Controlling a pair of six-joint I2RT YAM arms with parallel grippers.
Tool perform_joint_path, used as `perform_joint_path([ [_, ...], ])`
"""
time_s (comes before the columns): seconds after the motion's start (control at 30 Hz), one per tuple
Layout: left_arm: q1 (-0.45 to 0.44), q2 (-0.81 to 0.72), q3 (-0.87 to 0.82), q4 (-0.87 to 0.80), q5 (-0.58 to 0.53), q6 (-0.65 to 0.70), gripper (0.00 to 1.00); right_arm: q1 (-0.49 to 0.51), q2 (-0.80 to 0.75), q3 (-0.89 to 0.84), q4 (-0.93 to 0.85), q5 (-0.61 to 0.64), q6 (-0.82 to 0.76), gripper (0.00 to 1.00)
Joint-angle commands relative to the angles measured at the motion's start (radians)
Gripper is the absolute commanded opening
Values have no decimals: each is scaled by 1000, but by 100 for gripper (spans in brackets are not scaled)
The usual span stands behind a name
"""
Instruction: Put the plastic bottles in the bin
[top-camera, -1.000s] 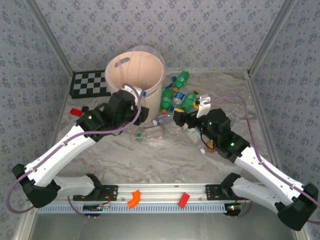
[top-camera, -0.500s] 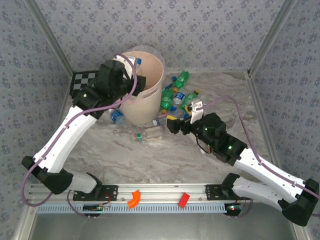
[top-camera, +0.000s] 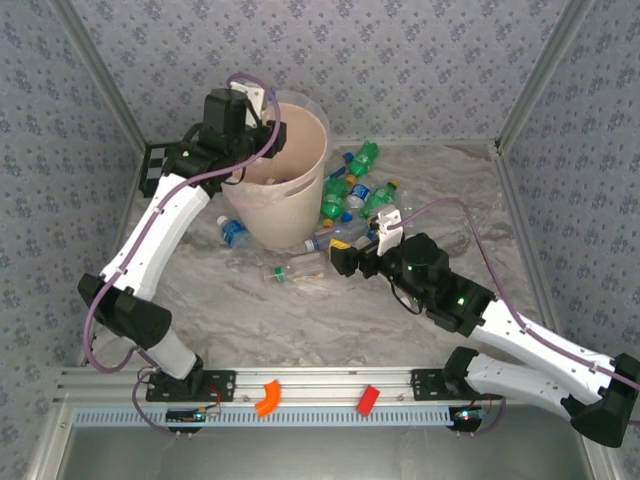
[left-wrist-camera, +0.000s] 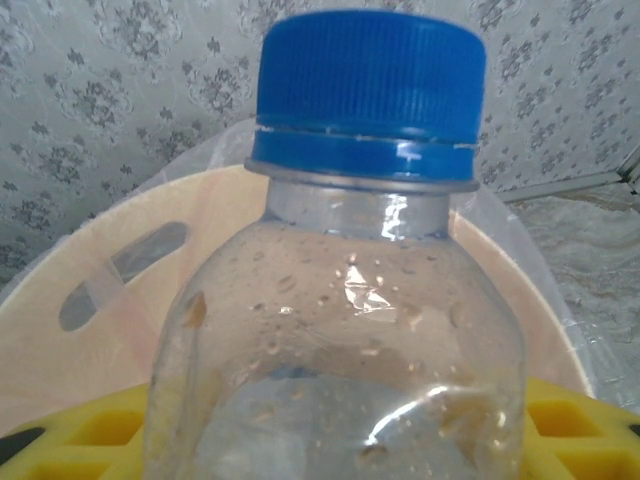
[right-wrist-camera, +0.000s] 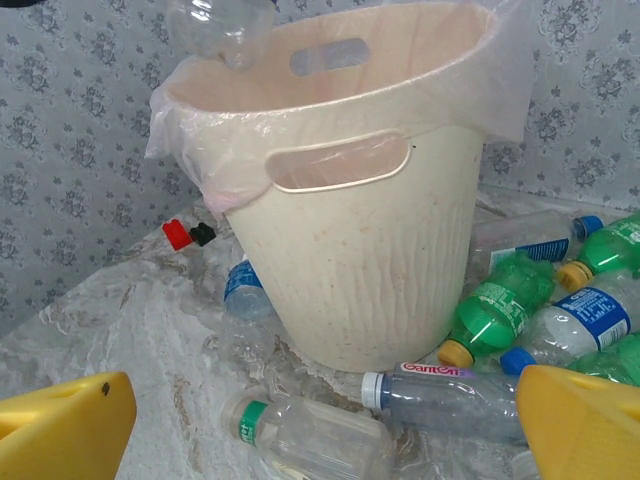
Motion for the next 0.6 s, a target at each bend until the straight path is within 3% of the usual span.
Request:
perform_joint_path([
  [0.0, 1, -10, 36, 21, 20, -2, 60, 9, -17, 10, -13, 32, -22, 99],
  [0.1, 4, -14, 33, 17, 20, -5, 63, 11, -5, 14, -6, 27, -25, 100],
  [0.27, 5, -32, 23, 10, 21, -20, 99, 15, 12, 21, 5, 27, -28, 100],
  [0.57, 5, -128, -62, 26, -4, -75, 100, 19, 31, 22, 14, 30, -32, 99],
])
